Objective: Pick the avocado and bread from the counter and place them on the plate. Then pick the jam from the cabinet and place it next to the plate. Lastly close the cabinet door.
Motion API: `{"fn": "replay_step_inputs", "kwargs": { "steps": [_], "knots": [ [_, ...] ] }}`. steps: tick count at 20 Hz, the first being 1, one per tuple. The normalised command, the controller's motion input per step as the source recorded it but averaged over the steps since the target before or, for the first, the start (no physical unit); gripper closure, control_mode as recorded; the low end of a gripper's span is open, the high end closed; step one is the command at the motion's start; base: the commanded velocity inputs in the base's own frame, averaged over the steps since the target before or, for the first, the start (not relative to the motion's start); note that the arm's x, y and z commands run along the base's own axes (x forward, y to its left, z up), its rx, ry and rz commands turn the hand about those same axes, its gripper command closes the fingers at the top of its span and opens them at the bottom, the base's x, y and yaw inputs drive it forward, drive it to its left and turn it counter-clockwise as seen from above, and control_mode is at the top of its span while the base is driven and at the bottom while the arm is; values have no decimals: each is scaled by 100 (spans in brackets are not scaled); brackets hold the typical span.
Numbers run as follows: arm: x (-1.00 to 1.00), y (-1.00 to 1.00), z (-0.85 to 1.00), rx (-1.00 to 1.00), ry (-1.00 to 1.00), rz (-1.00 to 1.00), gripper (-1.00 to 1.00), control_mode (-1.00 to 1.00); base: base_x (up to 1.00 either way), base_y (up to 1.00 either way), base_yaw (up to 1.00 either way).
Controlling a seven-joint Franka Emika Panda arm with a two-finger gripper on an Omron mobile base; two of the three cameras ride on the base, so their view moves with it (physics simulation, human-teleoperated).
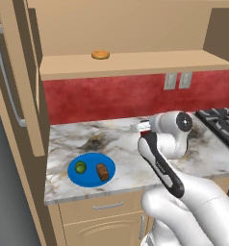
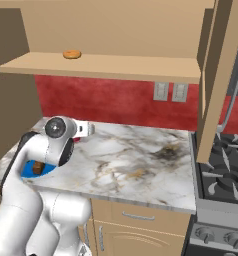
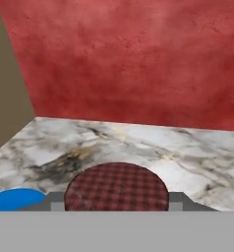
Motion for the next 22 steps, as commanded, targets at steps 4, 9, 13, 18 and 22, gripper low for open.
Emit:
{"fn": "replay_step_inputs", "kwargs": {
  "steps": [4,9,13,18,22],
  "knots": [
    [65,44,-64,0,0,5,100,-100,0,0,0],
    [71,42,-48,0,1,3,100,-100,0,0,0],
    [47,27,-32,-1,6,1,100,-100,0,0,0],
    [12,11,-10,-5,12,0,100,-100,0,0,0],
    [3,3,-8,-3,11,0,100,-100,0,0,0]
  ]
}}
